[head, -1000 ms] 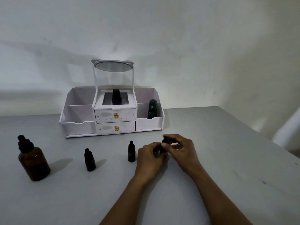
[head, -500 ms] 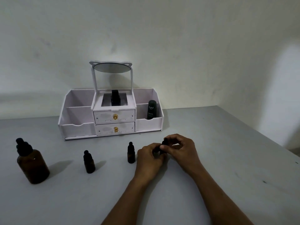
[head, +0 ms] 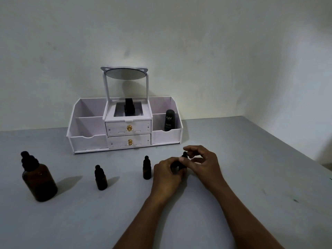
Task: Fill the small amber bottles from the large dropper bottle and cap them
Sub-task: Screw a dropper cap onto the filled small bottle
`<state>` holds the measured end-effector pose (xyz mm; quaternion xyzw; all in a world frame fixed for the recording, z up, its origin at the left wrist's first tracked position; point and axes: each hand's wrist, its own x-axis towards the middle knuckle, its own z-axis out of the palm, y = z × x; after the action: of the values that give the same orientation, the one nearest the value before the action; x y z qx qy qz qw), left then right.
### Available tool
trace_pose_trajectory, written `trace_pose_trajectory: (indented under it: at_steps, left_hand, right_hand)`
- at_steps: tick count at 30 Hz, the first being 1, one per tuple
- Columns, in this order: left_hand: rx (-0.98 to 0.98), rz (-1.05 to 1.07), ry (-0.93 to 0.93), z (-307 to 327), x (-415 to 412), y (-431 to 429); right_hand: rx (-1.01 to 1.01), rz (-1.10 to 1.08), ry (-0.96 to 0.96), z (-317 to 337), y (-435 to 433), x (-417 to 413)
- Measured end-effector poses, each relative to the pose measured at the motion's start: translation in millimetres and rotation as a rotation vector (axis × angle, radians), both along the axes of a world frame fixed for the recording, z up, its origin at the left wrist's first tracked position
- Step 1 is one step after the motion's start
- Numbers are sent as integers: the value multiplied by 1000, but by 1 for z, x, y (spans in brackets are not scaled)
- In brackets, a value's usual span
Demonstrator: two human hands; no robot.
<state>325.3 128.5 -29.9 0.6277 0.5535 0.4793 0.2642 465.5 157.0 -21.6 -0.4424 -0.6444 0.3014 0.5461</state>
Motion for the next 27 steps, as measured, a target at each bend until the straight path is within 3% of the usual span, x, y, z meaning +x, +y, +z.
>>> trace_pose_trajectory:
  at_steps: [27]
  left_hand:
    - [-11, 1, -9, -1, 1, 1]
  right_hand:
    - [42, 5, -61, 2, -1, -3]
